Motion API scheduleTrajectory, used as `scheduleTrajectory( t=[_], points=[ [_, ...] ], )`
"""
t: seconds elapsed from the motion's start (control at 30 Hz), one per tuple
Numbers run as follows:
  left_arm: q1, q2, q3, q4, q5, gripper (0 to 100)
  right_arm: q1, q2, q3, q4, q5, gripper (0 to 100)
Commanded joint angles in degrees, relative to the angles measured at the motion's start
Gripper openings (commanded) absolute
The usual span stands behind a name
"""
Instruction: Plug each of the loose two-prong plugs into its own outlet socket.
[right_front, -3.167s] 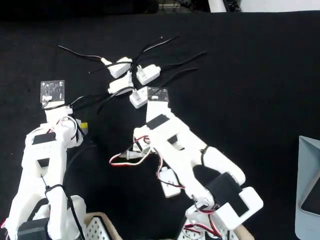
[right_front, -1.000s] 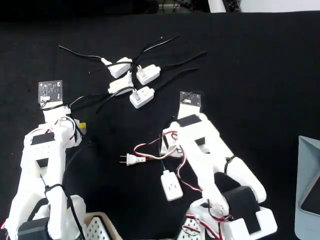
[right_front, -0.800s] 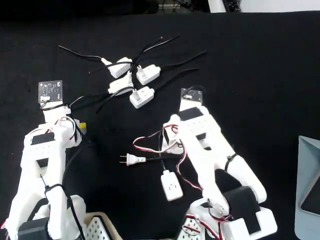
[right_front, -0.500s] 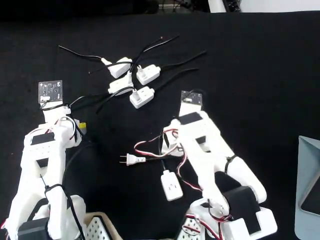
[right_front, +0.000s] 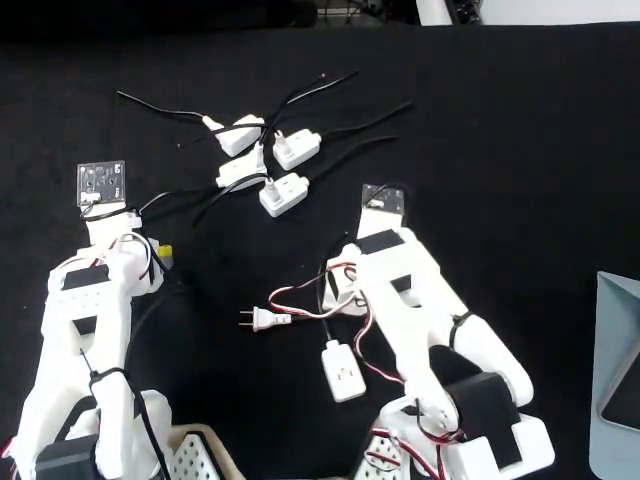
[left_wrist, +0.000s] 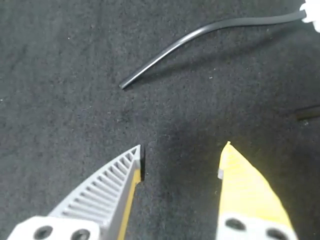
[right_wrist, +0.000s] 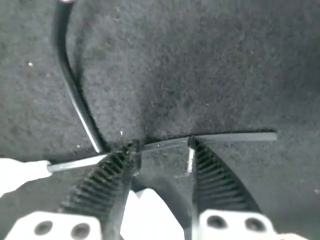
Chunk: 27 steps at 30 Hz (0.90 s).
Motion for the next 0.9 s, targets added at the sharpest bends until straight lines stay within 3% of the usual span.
scheduleTrajectory(
  t=[0.0,0.3,0.87],
  points=[
    [-0.2,-1.1,-0.4,-1.2,-0.6,25,0.3,-1.3,-2.7,3.3,0.0,15.3],
    [-0.2,-1.1,-0.4,-1.3,-0.6,25,0.4,-1.2,-2.5,2.8,0.3,15.3],
    [-0.2,-1.1,-0.4,-1.3,-0.6,25,0.7,-1.7,1.7,-17.1,0.6,15.3]
  ],
)
